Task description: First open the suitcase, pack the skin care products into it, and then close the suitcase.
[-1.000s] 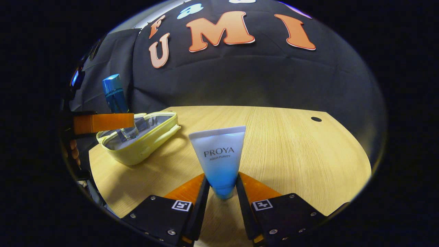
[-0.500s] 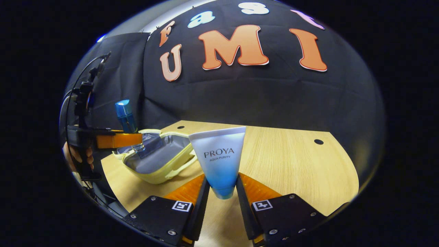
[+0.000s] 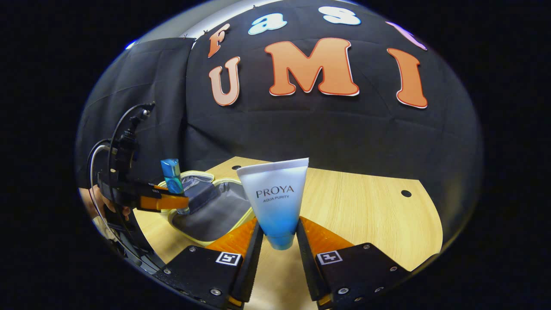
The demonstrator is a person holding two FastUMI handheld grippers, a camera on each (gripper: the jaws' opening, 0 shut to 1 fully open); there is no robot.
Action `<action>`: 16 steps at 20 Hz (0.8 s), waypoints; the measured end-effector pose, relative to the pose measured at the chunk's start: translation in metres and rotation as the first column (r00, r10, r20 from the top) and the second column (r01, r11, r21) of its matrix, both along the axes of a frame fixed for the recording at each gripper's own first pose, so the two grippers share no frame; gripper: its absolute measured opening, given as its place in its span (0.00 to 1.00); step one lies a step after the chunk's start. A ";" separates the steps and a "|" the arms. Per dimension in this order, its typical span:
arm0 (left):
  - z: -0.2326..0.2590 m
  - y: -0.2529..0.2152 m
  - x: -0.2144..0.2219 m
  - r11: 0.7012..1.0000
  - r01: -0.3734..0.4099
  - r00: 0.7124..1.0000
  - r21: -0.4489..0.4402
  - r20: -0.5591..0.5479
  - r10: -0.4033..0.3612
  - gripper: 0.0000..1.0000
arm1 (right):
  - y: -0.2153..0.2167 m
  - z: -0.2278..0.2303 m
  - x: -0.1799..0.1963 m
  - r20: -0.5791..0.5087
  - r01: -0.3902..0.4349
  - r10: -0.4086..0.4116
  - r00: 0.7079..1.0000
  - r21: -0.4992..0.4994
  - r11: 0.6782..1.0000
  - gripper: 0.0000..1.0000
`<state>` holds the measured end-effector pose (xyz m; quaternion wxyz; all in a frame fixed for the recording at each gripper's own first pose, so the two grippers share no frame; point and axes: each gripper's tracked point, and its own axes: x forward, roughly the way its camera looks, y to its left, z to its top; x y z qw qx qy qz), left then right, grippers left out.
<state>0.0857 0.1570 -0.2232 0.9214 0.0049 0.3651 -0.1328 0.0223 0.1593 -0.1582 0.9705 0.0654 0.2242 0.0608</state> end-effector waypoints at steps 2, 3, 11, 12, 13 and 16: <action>-0.010 0.007 0.011 0.999 0.040 0.999 0.019 -0.036 -0.040 0.42 | 0.017 0.002 0.010 -0.020 0.007 -0.007 1.000 0.009 1.000 0.50; -0.016 0.007 0.015 0.998 0.059 0.996 0.019 -0.063 -0.057 0.42 | 0.023 0.004 0.013 -0.026 0.009 -0.009 1.000 0.008 1.000 0.50; -0.074 0.004 0.038 0.991 0.135 0.961 -0.016 -0.243 -0.135 0.42 | 0.078 -0.023 0.030 -0.129 -0.003 0.011 0.992 0.061 0.998 0.50; -0.079 0.004 0.039 0.991 0.136 0.954 -0.017 -0.266 -0.136 0.41 | 0.083 -0.026 0.033 -0.140 -0.005 0.014 0.990 0.066 0.998 0.50; -0.085 0.003 0.042 0.991 0.133 0.948 -0.020 -0.290 -0.133 0.42 | 0.085 -0.029 0.037 -0.149 -0.002 0.012 0.989 0.070 0.998 0.50; -0.107 0.001 0.044 0.993 0.105 0.917 -0.047 -0.382 -0.115 0.42 | 0.085 -0.036 0.044 -0.169 0.020 -0.006 0.986 0.083 0.996 0.50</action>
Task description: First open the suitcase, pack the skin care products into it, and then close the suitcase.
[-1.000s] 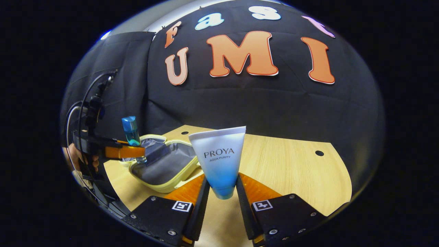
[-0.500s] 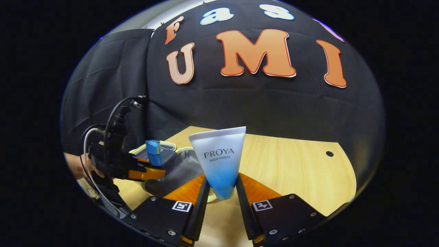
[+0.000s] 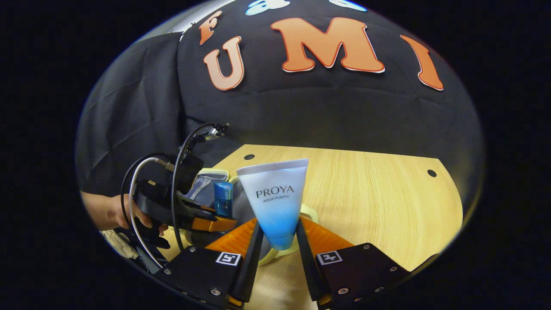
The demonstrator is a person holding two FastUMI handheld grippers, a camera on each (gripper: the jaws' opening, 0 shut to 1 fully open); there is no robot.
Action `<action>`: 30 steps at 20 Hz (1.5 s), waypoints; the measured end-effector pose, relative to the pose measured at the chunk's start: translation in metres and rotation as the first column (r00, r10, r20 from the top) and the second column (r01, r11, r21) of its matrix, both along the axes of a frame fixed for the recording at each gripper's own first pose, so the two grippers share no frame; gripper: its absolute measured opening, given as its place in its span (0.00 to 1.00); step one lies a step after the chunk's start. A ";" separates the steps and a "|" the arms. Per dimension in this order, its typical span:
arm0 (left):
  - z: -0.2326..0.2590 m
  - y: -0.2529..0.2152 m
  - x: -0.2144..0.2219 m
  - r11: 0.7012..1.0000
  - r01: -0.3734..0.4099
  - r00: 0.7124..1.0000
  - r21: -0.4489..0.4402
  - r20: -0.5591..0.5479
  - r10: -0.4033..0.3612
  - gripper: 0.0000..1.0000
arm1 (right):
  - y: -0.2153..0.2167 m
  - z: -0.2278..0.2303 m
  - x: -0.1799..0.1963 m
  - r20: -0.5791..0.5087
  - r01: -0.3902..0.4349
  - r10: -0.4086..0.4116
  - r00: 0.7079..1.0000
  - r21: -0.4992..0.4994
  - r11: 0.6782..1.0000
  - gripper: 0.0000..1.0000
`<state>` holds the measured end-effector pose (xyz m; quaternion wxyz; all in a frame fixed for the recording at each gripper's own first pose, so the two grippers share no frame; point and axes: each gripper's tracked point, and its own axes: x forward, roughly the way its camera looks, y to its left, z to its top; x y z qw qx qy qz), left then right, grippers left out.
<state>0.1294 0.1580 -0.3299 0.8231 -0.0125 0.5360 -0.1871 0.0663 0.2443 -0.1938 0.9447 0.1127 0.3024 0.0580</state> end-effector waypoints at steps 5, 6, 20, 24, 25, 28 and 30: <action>-0.016 -0.002 0.003 0.999 -0.034 0.996 0.013 -0.087 0.035 0.42 | -0.001 -0.011 0.007 -0.033 0.017 -0.017 0.999 -0.002 1.000 0.50; -0.018 -0.001 0.005 0.999 -0.046 0.994 0.025 -0.099 0.048 0.42 | 0.002 -0.013 0.007 -0.041 0.016 -0.017 0.999 -0.002 1.000 0.50; 0.017 0.013 0.001 1.000 -0.022 1.000 0.005 0.017 0.022 0.74 | 0.032 -0.034 0.010 -0.117 0.010 -0.002 0.993 0.070 0.997 0.50; 0.071 0.034 0.005 0.999 -0.025 0.979 -0.033 0.201 0.031 0.86 | 0.042 -0.041 0.017 -0.145 0.008 0.006 0.989 0.096 0.995 0.50; 0.084 0.038 0.009 0.997 -0.045 0.967 -0.059 0.247 0.058 0.87 | 0.044 -0.042 0.014 -0.154 0.007 0.009 0.988 0.105 0.994 0.50; 0.109 0.060 0.028 0.990 -0.112 0.913 -0.087 0.383 0.137 0.89 | 0.046 -0.045 0.014 -0.182 -0.003 0.025 0.983 0.120 0.993 0.50; 0.138 0.079 0.028 0.985 -0.157 0.881 -0.071 0.441 0.172 0.89 | 0.046 -0.046 0.012 -0.214 -0.009 0.034 0.976 0.116 0.993 0.50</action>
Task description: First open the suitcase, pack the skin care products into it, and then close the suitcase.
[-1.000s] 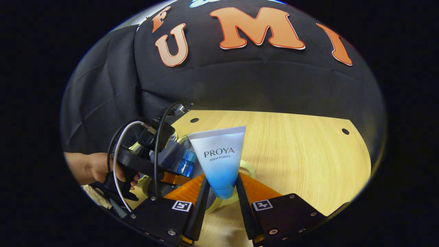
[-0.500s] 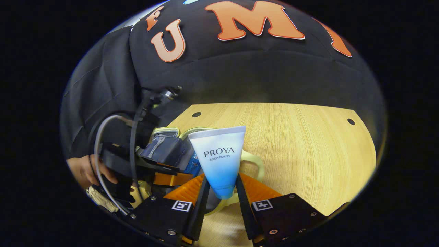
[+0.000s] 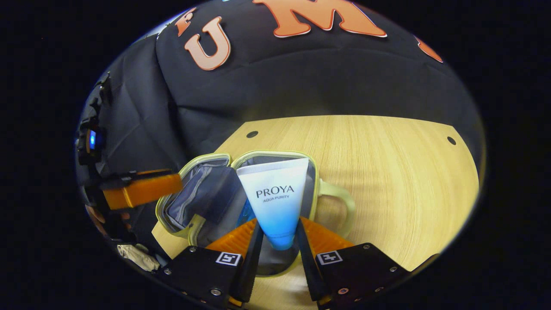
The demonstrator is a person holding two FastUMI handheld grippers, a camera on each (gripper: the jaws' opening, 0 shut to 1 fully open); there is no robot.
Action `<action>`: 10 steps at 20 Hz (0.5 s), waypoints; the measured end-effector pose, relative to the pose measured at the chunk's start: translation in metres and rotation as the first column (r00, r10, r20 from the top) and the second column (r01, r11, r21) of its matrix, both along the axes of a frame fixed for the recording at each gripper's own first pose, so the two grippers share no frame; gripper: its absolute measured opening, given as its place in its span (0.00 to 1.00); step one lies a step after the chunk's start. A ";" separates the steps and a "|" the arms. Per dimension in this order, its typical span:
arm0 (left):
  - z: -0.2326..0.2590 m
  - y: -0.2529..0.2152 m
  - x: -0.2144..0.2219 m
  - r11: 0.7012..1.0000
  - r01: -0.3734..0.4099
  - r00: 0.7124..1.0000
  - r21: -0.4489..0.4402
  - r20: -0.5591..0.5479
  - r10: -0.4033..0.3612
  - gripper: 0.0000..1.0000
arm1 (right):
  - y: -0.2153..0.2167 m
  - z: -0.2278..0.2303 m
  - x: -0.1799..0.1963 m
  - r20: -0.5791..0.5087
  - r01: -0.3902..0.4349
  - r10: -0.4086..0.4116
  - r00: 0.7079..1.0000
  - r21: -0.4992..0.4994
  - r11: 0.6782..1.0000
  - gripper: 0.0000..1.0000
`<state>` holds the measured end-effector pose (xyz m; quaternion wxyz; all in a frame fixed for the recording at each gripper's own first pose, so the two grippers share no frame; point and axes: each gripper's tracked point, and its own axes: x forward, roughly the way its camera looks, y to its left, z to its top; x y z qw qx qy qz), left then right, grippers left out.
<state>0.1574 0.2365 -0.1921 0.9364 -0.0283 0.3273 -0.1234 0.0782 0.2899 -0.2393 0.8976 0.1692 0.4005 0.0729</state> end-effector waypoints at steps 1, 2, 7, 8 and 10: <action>0.012 0.009 -0.002 1.000 -0.016 1.000 0.020 0.017 0.016 0.89 | 0.002 -0.001 -0.002 -0.020 -0.004 0.004 1.000 0.003 1.000 0.50; 0.022 0.023 -0.005 0.998 -0.037 0.999 0.043 0.032 0.035 0.89 | 0.003 -0.003 -0.003 -0.044 -0.001 0.002 0.999 0.008 1.000 0.50; 0.046 0.065 -0.015 0.990 -0.131 0.991 0.059 0.017 0.130 0.89 | 0.004 -0.008 -0.010 -0.134 -0.002 0.004 0.991 0.018 1.000 0.50; 0.054 0.075 -0.022 0.987 -0.148 0.989 0.061 0.010 0.147 0.89 | 0.004 -0.009 -0.012 -0.152 -0.002 0.005 0.988 0.018 1.000 0.50; 0.064 0.097 -0.029 0.978 -0.192 0.981 0.085 0.010 0.192 0.89 | 0.007 -0.015 -0.015 -0.188 -0.010 0.012 0.982 0.014 1.000 0.50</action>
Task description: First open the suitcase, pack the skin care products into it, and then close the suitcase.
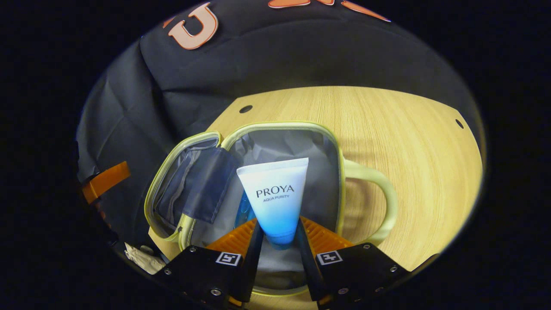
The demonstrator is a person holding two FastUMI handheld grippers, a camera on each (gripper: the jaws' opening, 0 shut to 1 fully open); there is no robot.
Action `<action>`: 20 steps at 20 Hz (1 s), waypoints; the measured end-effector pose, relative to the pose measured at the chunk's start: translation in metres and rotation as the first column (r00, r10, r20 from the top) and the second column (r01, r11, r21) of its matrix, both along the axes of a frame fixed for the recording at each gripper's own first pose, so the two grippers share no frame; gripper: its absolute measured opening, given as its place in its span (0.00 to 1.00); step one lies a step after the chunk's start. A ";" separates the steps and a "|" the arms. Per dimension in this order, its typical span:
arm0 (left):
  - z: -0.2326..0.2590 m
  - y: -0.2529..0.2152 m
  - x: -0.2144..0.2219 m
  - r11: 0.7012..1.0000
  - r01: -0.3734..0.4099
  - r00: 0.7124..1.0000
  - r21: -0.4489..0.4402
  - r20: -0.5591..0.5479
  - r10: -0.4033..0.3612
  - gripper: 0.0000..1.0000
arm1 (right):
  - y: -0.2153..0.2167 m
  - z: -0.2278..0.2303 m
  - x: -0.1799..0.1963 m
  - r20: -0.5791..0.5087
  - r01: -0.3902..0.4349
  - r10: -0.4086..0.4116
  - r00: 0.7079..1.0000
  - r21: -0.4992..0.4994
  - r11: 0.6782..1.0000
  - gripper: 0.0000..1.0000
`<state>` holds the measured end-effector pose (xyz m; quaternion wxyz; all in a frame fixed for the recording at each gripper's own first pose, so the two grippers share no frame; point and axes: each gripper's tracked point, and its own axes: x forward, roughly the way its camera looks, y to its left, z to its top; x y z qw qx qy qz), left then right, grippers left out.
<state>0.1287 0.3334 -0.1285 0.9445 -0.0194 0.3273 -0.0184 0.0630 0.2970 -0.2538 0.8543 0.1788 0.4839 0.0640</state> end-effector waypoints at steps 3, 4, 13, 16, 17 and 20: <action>0.011 0.034 -0.008 0.997 -0.072 0.997 0.028 -0.006 0.072 0.89 | -0.001 -0.009 0.000 -0.028 -0.008 0.007 1.000 -0.031 0.999 0.50; 0.013 0.047 -0.014 0.994 -0.102 0.995 0.035 -0.018 0.102 0.88 | -0.001 -0.008 -0.003 -0.041 -0.010 0.009 0.999 -0.035 0.999 0.50; -0.028 0.133 -0.011 0.961 -0.277 0.959 -0.019 -0.066 0.275 0.89 | -0.003 -0.007 -0.005 -0.083 0.034 -0.037 0.996 -0.043 0.999 0.51; -0.051 0.151 -0.012 0.930 -0.354 0.933 -0.096 -0.107 0.344 0.89 | -0.003 -0.003 -0.004 -0.071 0.042 -0.044 0.996 -0.028 0.999 0.54; -0.054 0.157 -0.012 0.918 -0.379 0.923 -0.119 -0.115 0.366 0.89 | -0.005 -0.001 -0.005 -0.067 0.048 -0.050 0.996 -0.025 0.999 0.55; -0.062 0.170 -0.010 0.881 -0.428 0.903 -0.200 -0.134 0.408 0.89 | -0.010 0.008 -0.003 -0.041 0.070 -0.071 0.997 -0.020 0.997 0.57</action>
